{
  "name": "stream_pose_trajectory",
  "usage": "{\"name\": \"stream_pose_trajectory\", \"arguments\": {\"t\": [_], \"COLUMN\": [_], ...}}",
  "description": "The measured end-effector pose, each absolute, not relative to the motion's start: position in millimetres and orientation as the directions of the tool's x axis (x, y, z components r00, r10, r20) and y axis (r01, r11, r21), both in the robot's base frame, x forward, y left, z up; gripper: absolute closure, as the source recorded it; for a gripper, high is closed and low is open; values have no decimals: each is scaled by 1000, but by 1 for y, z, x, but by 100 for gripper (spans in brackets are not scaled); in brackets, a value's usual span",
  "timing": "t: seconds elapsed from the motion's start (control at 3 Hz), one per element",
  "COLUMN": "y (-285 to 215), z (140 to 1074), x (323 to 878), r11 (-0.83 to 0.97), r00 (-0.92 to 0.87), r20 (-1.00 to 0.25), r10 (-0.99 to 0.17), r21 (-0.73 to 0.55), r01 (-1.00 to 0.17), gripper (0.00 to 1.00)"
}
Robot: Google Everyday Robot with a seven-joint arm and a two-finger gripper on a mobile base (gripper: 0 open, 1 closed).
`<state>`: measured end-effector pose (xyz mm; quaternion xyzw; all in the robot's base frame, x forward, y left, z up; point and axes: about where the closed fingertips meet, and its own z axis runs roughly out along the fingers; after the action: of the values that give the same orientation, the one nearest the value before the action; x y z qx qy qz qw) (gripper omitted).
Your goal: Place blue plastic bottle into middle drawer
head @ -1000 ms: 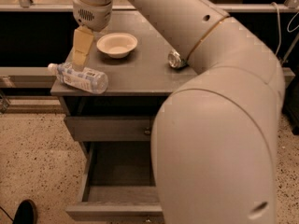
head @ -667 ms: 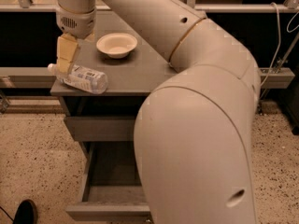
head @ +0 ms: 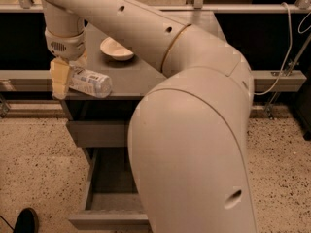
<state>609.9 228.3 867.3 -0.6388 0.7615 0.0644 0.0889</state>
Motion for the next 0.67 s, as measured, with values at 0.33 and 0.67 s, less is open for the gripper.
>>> {"name": "stream_pose_trajectory", "arguments": {"t": [0.33, 0.67], "y": [225, 216], "z": [847, 842], "x": [611, 618], "r11": [190, 193], "r00": [-188, -188], "r20": [-219, -236], "r10": [-958, -953], "r21": [11, 1], "r01": [-982, -981], "gripper": [42, 64]}}
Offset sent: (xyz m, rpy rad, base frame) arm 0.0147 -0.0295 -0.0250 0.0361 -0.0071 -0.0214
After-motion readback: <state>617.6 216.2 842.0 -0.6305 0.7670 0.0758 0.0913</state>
